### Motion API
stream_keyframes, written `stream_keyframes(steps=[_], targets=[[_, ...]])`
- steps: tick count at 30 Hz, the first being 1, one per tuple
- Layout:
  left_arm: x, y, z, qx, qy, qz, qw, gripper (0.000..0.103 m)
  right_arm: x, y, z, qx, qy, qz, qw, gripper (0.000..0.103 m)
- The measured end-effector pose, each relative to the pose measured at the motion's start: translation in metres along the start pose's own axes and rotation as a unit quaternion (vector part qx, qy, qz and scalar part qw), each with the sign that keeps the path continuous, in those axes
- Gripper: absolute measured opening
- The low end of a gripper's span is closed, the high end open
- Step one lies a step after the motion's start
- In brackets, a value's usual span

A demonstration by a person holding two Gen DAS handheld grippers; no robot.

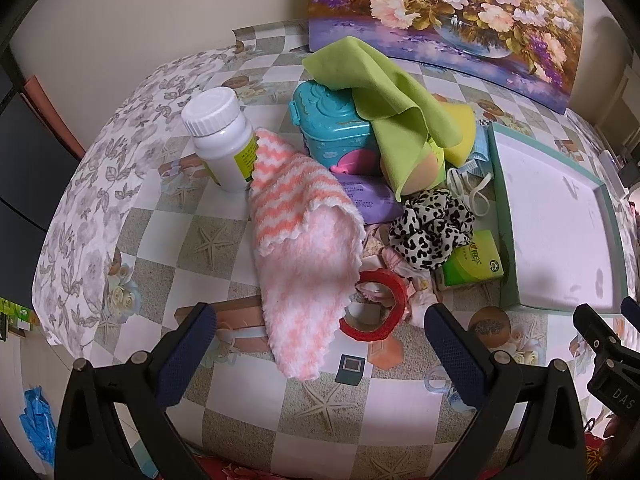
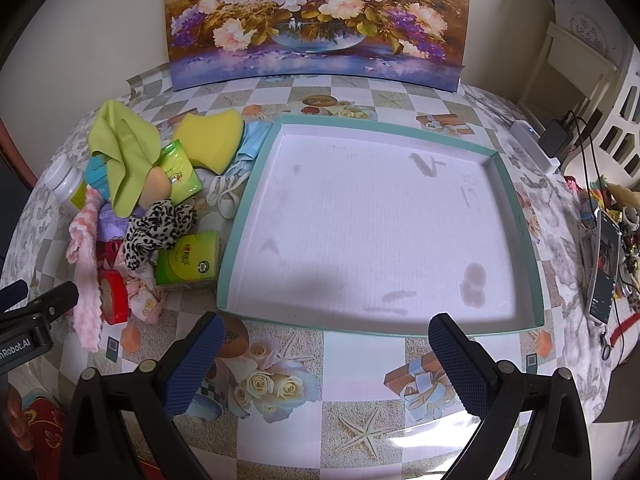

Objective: Organize soft objects

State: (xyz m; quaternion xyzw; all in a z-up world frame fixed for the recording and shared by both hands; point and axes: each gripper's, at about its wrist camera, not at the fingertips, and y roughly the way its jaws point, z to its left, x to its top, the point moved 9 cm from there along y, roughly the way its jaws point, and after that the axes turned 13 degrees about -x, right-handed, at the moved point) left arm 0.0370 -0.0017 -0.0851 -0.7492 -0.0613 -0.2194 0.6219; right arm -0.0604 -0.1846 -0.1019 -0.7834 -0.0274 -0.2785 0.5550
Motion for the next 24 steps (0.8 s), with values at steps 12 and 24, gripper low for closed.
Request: stream_keyframes(steps=[12, 24], targets=[[-0.0014, 0.0015, 0.0014, -0.003, -0.004, 0.009, 1.0, 0.103, 0.0005, 0.0003, 0.0005, 0.0, 0.0, 0.001, 1.0, 0.103], [-0.001, 0.0022, 0.0031, -0.01, -0.011, 0.009, 0.9998, 0.103, 0.0006, 0.0001, 0.0014, 0.0, 0.0, 0.001, 1.0, 0.103]])
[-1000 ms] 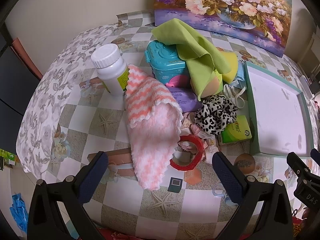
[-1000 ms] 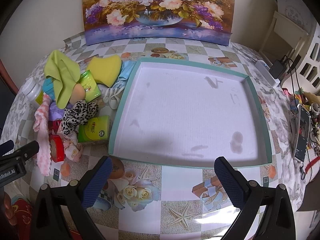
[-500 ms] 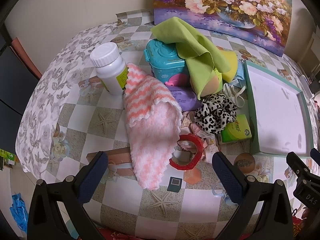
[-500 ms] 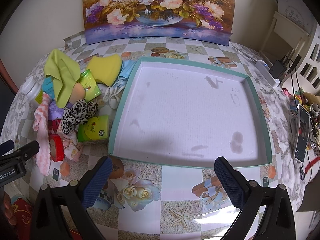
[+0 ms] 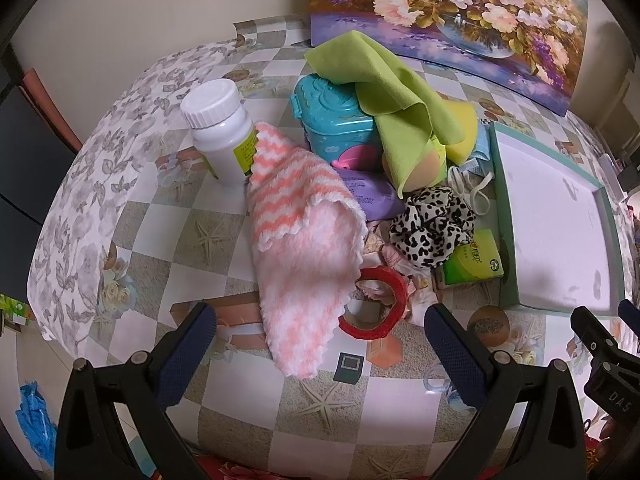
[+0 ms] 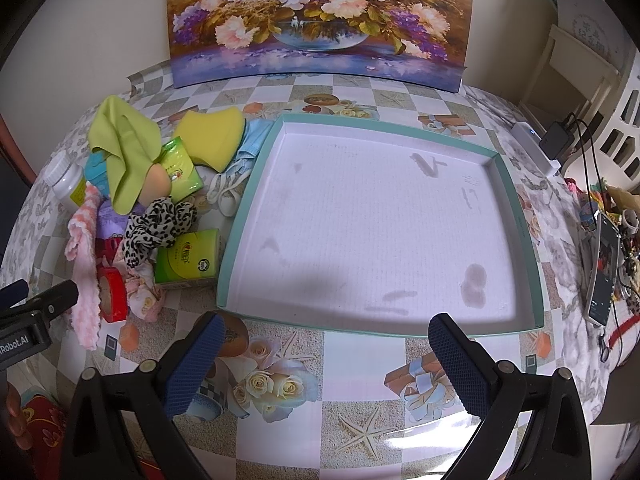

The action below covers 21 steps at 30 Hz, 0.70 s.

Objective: Organize soft objects
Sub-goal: 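Reach the left tool to the pink striped towel while the right tool reaches the red tape roll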

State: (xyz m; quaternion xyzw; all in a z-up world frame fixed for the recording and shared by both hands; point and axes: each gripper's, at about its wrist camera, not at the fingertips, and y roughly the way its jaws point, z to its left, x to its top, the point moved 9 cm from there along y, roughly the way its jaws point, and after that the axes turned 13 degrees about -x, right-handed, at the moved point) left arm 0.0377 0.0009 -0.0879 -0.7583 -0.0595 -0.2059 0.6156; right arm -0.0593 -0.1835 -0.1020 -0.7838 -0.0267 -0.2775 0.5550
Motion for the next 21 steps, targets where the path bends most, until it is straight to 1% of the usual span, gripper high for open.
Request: stream_keyframes(steps=[4, 6, 10, 13, 16, 19, 21], targets=[[0.002, -0.001, 0.003, -0.008, -0.011, -0.004, 0.9999, 0.103, 0.003, 0.0, 0.005, 0.002, 0.001, -0.003, 1.0, 0.103], [0.004, -0.002, 0.007, -0.017, -0.022, -0.013, 0.9995, 0.103, 0.006, -0.003, 0.01, 0.013, 0.0, -0.012, 1.0, 0.103], [0.007, -0.002, 0.019, -0.02, -0.046, -0.022, 0.9985, 0.103, 0.017, -0.011, 0.025, 0.035, -0.009, -0.034, 0.999, 0.103], [0.013, -0.003, 0.028, -0.013, -0.052, -0.042, 0.9977, 0.103, 0.024, -0.016, 0.04, 0.058, -0.015, -0.041, 0.997, 0.103], [0.02, -0.004, 0.034, -0.015, -0.05, -0.059, 0.9969, 0.103, 0.029, -0.019, 0.055, 0.081, -0.022, -0.044, 0.996, 0.103], [0.024, 0.001, 0.038, -0.011, -0.045, -0.054, 0.9974, 0.103, 0.031, -0.021, 0.069, 0.097, -0.033, -0.048, 0.994, 0.103], [0.027, 0.005, 0.038, -0.015, -0.046, -0.05, 0.9976, 0.103, 0.031, -0.022, 0.077, 0.097, -0.045, -0.053, 0.993, 0.103]])
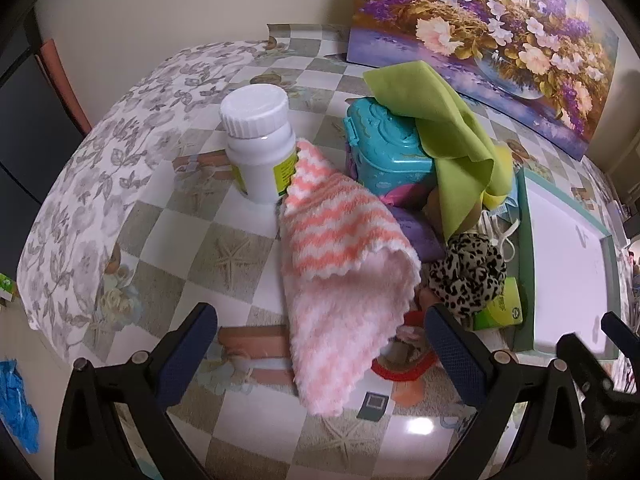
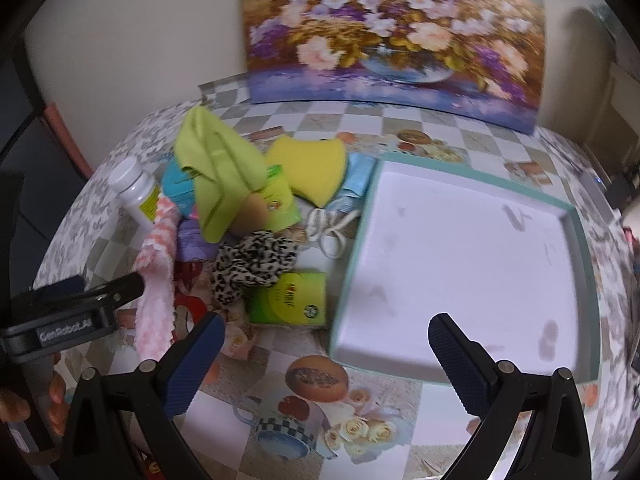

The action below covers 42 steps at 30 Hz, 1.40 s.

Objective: Organize soft objects
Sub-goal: 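Reach the left tool to the pink striped towel while the right tool reaches the red tape roll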

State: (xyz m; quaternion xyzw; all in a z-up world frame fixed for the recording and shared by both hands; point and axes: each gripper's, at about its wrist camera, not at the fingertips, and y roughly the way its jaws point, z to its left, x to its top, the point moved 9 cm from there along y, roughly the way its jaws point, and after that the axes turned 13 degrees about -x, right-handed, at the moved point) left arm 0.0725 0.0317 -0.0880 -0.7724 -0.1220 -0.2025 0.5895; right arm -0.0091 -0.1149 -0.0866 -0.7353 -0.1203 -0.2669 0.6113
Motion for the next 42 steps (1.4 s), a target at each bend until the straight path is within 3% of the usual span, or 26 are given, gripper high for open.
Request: stream_keyframes(steps=[8, 14, 21, 26, 34, 42], targets=[[0.012, 0.024, 0.003, 0.005, -0.001, 0.012, 0.9999, 0.103, 0.009, 0.009, 0.017, 0.001, -0.025, -0.005, 1.0, 0.103], [0.008, 0.041, 0.018, -0.009, -0.037, 0.024, 0.999, 0.102, 0.017, 0.018, 0.024, 0.026, -0.014, 0.001, 1.0, 0.103], [-0.001, 0.051, 0.036, -0.041, -0.083, 0.034, 0.9951, 0.082, 0.005, 0.022, 0.054, 0.058, -0.05, 0.014, 0.997, 0.101], [-0.009, 0.06, 0.041, -0.056, -0.089, 0.042, 0.9936, 0.077, -0.002, 0.026, 0.065, 0.071, -0.062, 0.027, 0.995, 0.085], [-0.021, 0.069, 0.047, -0.094, -0.107, 0.049, 0.9885, 0.057, -0.013, 0.028, 0.088, 0.092, -0.098, 0.035, 0.99, 0.066], [-0.035, 0.068, 0.055, -0.109, -0.124, 0.047, 0.9852, 0.056, -0.02, 0.034, 0.107, 0.094, -0.128, 0.038, 0.987, 0.054]])
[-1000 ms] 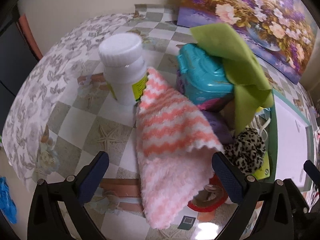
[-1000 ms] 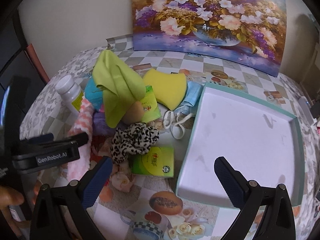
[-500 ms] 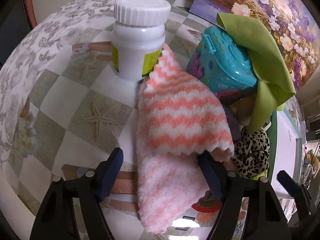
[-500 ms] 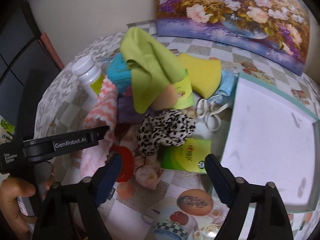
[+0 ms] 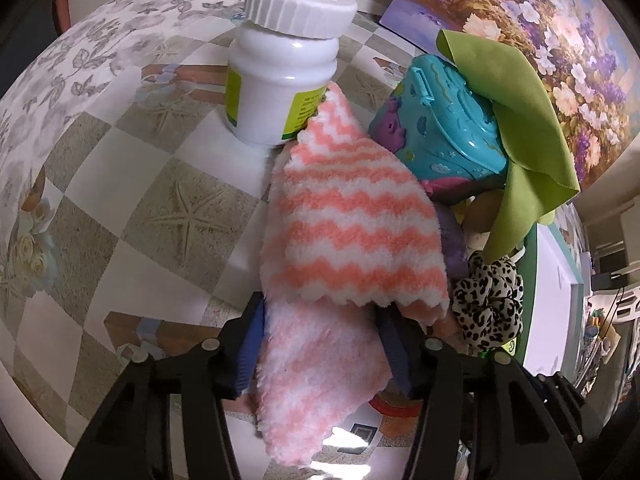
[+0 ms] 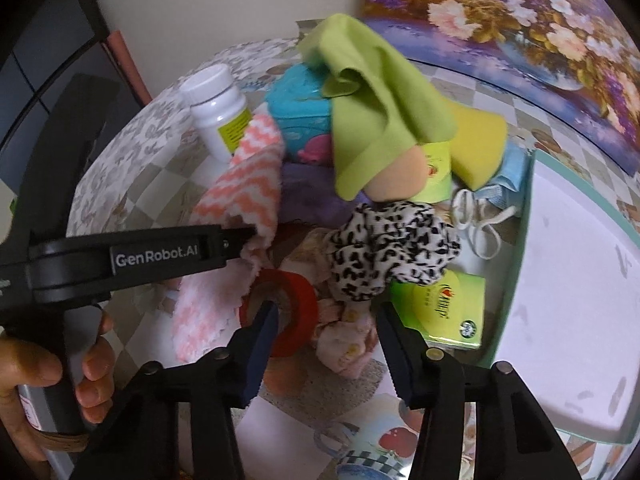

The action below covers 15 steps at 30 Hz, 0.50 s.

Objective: Organize soft objects
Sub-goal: 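Reach the left tool to the pink striped towel while the right tool reaches the red tape roll, then close the left tool on the pink striped towel while the right tool grips the red tape roll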

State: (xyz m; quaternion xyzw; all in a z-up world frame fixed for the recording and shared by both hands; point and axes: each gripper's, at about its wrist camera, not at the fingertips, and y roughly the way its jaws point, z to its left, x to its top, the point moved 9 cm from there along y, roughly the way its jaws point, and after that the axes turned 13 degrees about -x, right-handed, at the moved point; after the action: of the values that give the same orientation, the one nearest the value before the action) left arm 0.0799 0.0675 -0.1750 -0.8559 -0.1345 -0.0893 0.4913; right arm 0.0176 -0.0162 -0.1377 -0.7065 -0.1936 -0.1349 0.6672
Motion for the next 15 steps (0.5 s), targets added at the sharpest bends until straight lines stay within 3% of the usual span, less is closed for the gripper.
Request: stream_keyframes(steps=[12, 15], targets=[[-0.009, -0.015, 0.002, -0.014, -0.01, 0.0, 0.9998, 0.056, 0.0, 0.017, 0.012, -0.003, -0.012, 0.013, 1.0, 0.029], [-0.009, -0.017, 0.001, -0.022, -0.013, -0.002, 0.9997, 0.05, 0.002, 0.016, 0.011, 0.004, -0.003, 0.012, 1.0, 0.023]])
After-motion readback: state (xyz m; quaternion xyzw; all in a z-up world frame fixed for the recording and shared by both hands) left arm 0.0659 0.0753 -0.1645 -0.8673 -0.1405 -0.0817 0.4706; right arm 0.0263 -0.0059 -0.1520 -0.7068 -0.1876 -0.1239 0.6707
